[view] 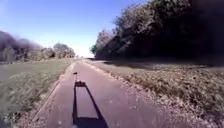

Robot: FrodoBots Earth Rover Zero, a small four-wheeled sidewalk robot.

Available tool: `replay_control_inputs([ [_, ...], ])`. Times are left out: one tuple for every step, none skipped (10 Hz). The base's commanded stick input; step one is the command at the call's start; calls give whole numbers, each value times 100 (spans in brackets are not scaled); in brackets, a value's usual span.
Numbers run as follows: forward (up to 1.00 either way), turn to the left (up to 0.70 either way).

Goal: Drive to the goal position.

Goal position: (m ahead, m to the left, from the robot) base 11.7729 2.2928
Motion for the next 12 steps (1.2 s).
replay_control_inputs([
  [85,0],
  [85,0],
  [85,0],
  [85,0],
  [85,0],
  [85,0],
  [85,23],
  [85,33],
  [85,34],
  [85,34],
  [85,34],
  [85,34],
])
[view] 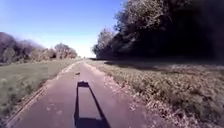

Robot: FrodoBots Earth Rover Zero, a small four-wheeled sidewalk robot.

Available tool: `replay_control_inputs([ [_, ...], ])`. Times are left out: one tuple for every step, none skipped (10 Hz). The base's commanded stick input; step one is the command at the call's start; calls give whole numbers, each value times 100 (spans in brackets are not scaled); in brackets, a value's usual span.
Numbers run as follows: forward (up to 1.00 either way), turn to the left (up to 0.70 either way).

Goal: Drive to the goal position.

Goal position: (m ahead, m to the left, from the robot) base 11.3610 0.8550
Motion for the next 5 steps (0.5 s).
replay_control_inputs([
  [85,34],
  [85,34],
  [85,34],
  [85,34],
  [85,34],
])
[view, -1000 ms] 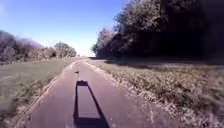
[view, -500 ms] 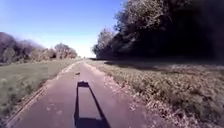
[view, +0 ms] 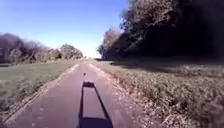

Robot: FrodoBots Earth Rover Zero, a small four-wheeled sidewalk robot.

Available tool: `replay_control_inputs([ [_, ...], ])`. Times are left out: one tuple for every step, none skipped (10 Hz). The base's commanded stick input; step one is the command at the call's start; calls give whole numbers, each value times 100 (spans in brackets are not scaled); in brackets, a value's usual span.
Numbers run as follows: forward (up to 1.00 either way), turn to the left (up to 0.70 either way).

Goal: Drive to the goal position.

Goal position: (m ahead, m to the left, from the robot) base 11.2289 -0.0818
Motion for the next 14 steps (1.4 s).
replay_control_inputs([
  [85,34],
  [85,33],
  [85,13],
  [85,0],
  [85,0],
  [85,0],
  [85,0],
  [85,0],
  [85,34],
  [85,34],
  [85,34],
  [85,23],
  [85,2],
  [85,0],
])
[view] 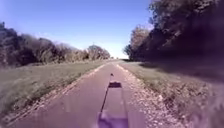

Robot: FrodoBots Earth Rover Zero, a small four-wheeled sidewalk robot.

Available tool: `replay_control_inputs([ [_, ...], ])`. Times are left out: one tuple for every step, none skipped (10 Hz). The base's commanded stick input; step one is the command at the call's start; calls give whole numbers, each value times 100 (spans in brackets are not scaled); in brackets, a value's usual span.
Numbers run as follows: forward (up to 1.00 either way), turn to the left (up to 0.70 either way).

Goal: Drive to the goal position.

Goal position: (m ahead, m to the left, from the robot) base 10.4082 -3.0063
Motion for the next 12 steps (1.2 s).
replay_control_inputs([
  [85,0],
  [85,0],
  [85,0],
  [85,0],
  [85,0],
  [85,0],
  [85,0],
  [85,0],
  [85,0],
  [85,0],
  [85,0],
  [85,-15],
])
